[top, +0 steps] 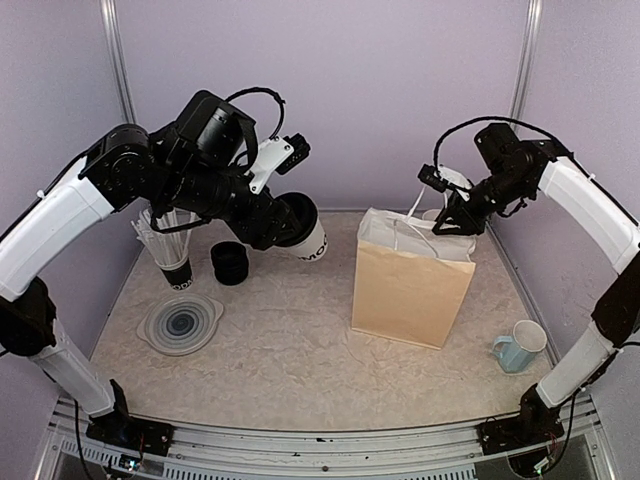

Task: Pack the takeout coffee

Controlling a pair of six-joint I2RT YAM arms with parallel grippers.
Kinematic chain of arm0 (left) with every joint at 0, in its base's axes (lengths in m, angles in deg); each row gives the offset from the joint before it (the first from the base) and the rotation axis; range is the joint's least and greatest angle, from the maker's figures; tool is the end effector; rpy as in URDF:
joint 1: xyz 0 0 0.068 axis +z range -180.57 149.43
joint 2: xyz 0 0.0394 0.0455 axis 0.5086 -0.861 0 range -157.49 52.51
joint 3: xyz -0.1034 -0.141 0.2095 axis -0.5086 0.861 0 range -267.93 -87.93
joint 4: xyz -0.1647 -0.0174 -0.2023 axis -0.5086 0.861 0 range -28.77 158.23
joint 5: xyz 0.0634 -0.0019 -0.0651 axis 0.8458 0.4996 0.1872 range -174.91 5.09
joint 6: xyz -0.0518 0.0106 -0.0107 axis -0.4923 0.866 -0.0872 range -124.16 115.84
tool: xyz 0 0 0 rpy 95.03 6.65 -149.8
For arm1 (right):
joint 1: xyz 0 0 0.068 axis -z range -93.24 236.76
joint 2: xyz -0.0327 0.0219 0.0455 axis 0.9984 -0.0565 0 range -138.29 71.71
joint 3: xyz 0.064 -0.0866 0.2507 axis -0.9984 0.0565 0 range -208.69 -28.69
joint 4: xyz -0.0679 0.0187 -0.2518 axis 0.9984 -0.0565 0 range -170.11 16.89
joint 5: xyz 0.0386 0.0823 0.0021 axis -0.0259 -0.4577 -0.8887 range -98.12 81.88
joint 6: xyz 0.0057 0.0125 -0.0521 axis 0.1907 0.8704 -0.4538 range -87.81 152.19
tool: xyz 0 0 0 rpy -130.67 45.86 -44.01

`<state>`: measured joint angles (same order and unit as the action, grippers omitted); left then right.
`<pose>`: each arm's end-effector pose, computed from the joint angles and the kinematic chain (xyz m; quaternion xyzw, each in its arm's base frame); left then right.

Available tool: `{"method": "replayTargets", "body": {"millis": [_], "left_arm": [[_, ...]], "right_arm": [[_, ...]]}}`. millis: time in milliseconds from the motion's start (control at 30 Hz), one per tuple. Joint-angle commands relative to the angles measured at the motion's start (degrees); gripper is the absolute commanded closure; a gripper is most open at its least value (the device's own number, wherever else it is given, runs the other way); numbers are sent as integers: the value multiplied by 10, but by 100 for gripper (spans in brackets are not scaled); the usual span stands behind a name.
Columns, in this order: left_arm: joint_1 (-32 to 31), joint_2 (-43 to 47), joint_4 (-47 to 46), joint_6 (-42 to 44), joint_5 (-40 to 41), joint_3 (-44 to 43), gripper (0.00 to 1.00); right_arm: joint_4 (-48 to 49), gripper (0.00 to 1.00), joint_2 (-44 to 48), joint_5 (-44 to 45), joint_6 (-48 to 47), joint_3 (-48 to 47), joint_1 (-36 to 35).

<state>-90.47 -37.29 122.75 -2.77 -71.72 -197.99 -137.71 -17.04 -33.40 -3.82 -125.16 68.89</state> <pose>0.1624 -0.2639 0.4470 0.4204 0.8027 -0.1090 0.4087 0.2876 0.1088 0.3810 -0.4794 0.8055 0.1633 0.3077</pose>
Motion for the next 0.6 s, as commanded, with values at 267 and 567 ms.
{"method": "replayTargets", "body": {"millis": [267,567], "left_arm": [[-2,-22,-59,45,2,-83,40],[-63,-33,-96,78,-9,-78,42]], "right_arm": [[-60,100,5,-103,-56,-4,-6],[-53,100,28,-106,-43,20,-75]]}}
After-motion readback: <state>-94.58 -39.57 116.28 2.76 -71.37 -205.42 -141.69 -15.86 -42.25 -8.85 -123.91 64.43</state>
